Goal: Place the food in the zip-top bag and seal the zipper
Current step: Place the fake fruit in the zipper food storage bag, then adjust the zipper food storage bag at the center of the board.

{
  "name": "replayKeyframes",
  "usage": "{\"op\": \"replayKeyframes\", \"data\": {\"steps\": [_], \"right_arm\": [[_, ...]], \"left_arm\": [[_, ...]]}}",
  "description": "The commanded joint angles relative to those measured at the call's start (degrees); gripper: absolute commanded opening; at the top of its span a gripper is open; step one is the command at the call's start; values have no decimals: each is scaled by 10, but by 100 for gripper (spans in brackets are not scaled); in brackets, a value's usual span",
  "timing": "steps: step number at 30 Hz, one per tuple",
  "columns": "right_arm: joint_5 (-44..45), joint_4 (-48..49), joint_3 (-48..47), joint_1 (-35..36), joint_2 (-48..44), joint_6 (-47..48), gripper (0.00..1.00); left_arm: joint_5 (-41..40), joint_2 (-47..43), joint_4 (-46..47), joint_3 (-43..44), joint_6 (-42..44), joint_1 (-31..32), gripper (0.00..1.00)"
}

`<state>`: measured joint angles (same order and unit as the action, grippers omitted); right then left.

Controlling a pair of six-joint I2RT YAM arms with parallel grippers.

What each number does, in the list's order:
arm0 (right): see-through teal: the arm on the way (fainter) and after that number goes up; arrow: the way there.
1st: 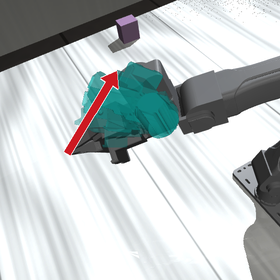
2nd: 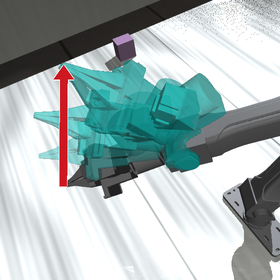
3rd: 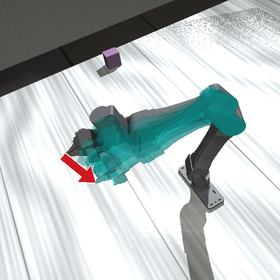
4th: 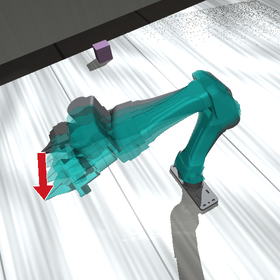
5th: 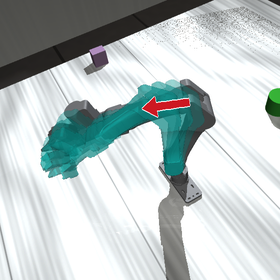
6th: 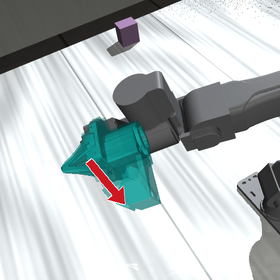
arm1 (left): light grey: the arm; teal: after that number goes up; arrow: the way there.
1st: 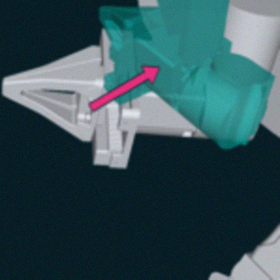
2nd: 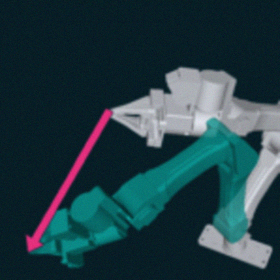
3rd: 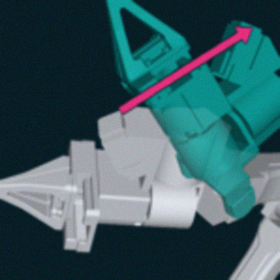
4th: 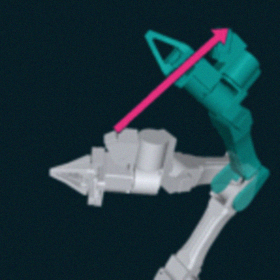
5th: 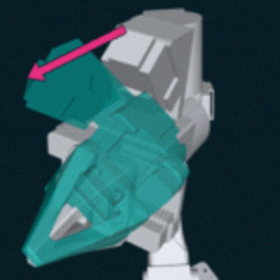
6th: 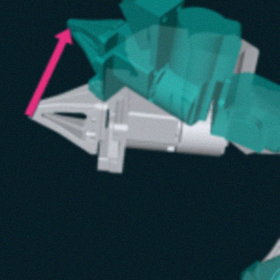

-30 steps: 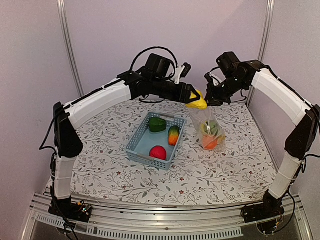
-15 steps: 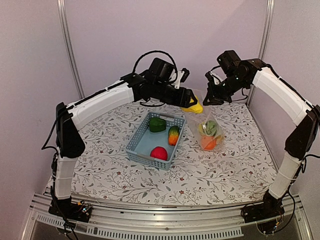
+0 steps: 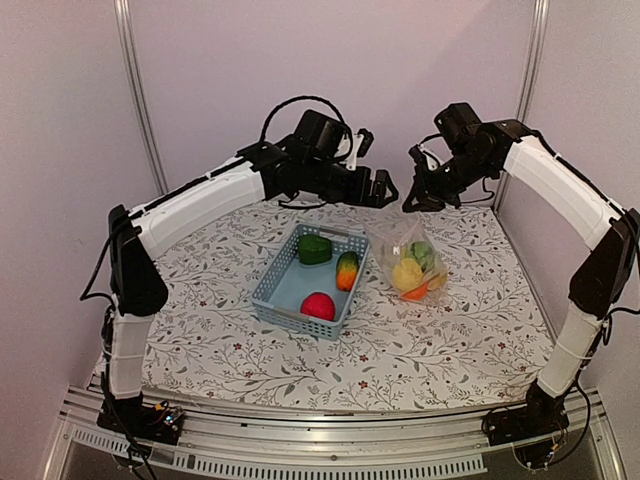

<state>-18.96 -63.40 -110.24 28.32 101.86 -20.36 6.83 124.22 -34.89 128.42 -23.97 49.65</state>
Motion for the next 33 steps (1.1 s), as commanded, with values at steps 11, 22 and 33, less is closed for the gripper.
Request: {"op": "replayKeyframes", "data": {"steps": [11,22,33], "right_arm": [[25,-26,12,-83,-25,11,0],[130,-104,-51,-163,-63,64,0],[100,-76,-31,-157,-54,61,0]], "left_arm": [[-50,-283,216,-316,72,-35,100],[-89,-303,67,-438,87,-37,88],[-9,-233,-31,-464,16,-36,98]]}}
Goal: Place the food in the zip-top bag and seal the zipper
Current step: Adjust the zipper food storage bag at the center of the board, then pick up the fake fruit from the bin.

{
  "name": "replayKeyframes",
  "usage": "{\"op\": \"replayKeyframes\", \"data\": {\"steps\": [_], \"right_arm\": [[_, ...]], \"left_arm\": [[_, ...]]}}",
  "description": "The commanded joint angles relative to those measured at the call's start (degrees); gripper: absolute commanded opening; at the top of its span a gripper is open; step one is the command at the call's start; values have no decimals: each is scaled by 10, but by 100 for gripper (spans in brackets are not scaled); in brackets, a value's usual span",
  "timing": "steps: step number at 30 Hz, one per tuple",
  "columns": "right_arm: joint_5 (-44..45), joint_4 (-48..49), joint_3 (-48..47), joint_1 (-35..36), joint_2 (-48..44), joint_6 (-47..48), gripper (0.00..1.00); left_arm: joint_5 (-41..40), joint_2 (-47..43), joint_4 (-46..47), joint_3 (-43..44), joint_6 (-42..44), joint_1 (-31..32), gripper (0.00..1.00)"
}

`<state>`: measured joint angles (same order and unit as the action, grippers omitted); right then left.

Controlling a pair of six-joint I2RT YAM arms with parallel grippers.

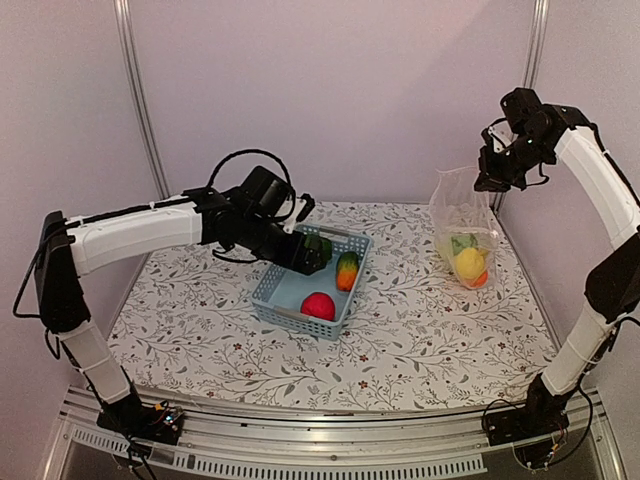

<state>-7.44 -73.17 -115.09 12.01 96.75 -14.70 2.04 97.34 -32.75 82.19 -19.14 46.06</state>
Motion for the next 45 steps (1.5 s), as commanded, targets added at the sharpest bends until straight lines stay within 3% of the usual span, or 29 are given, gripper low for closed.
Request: {"op": "replayKeyframes", "data": {"steps": [1,7,17,37,45], "right_arm": [[-22,30,31,10,-2,3,0],[-53,71,86,56,2,-17,0],[-75,100,146,95,-2,-32,0],[-74,119,188,99,-27,-44,0],[-72,123,195,99,-34,-45,0]], "left_arm": [[42,46,-65,3,-41,-1,97],[110,110,-111,32,-78,-1,87],[134,154,-110,36,-118,5,86],[82,217,-110,96,-149,6,84],[103,223,-110,97,-142,5,70]]}}
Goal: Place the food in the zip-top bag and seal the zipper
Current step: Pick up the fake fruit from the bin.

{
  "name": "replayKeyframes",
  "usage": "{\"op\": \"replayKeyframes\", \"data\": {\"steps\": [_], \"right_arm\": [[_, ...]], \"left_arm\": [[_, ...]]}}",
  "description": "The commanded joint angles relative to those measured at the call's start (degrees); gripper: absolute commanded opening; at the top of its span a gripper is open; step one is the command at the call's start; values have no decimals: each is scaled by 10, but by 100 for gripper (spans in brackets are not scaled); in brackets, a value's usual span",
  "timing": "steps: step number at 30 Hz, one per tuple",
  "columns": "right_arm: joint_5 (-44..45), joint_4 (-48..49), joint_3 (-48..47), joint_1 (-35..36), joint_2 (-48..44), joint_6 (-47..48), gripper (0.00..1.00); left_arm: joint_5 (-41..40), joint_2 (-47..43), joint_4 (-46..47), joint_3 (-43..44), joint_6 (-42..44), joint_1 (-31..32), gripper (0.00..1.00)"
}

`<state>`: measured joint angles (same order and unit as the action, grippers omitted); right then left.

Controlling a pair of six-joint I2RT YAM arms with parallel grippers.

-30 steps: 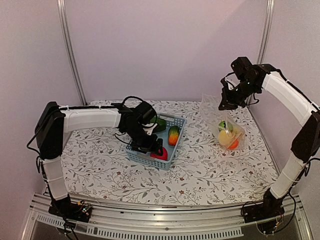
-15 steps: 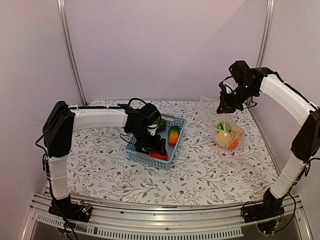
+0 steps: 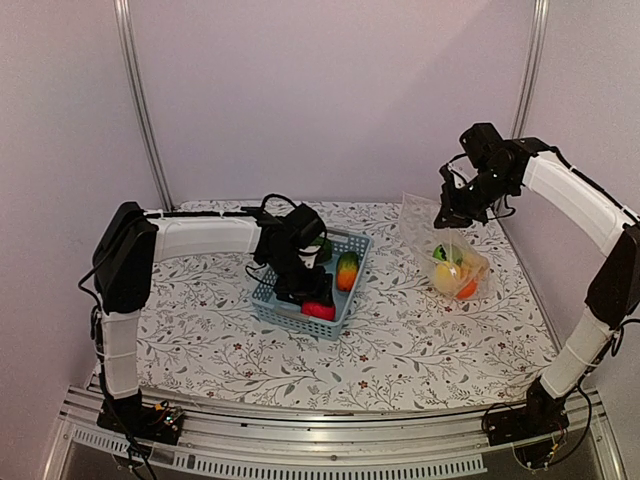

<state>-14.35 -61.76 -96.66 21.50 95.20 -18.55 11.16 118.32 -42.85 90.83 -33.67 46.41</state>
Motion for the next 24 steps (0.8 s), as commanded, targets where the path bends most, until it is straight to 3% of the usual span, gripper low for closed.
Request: {"op": "replayKeyframes", "data": {"steps": [1,14,24], "right_arm": [[-3,9,13,4,-19,-7,0],[-5,22,49,4,-46,-13,0],[-10,23,51,6,-55,-17,0]], "left_arm": [[17,15,-10,11,3,2,68],[-22,-30,-15,27,19,2,59],[-47,-48,-49,142,39,3,56]]}}
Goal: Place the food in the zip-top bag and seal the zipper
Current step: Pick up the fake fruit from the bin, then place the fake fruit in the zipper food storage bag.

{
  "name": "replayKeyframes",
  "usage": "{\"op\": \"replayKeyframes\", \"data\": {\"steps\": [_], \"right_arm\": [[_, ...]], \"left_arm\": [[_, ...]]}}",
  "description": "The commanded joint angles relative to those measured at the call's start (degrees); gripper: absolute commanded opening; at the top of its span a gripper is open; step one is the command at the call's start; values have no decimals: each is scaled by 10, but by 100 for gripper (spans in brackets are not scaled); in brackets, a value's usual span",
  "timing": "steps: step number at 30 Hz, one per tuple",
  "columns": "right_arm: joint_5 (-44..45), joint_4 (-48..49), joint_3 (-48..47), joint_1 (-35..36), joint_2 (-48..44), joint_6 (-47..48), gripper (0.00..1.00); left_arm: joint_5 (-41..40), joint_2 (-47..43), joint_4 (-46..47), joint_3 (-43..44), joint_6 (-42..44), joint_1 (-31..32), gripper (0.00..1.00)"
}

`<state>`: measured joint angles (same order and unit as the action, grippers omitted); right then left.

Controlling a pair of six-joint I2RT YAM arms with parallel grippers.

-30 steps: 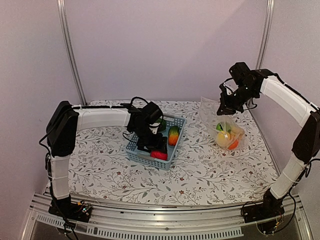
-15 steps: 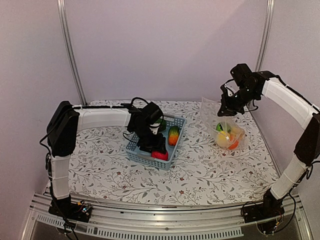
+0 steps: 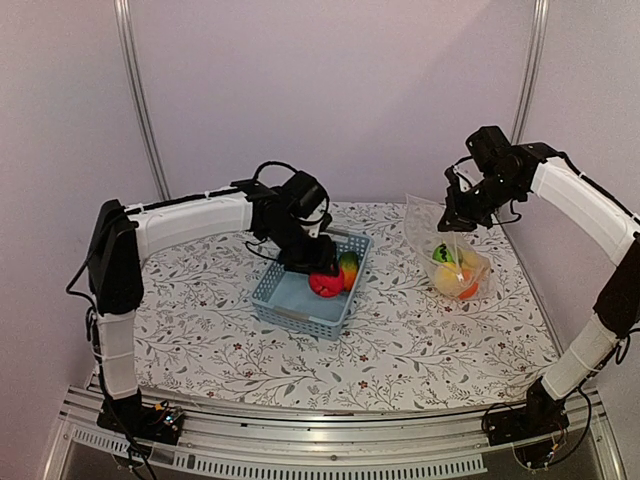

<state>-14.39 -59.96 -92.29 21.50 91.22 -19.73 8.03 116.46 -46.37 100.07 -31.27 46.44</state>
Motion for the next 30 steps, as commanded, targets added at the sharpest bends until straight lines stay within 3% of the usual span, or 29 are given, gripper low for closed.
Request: {"op": "replayKeyframes", "data": {"steps": [1,8,20,25,30], "right_arm": [[-11,4,7,6,-16,-5,0],[-16,8,3,16,-12,-8,0],[-30,10,-43,45,20,-18,0],[-45,17,-52,53,26,-27,0],[-54,21,-57,64,32,-34,0]], "left_arm": [[-15,-32,-13,66,16,3,55],[-2,-71,83,113,37,11,52],[67,-178,407,-63,77,52,47],[92,-151,420,-64,82,62,47],[45,-100,325,-1,103,73,46]]}}
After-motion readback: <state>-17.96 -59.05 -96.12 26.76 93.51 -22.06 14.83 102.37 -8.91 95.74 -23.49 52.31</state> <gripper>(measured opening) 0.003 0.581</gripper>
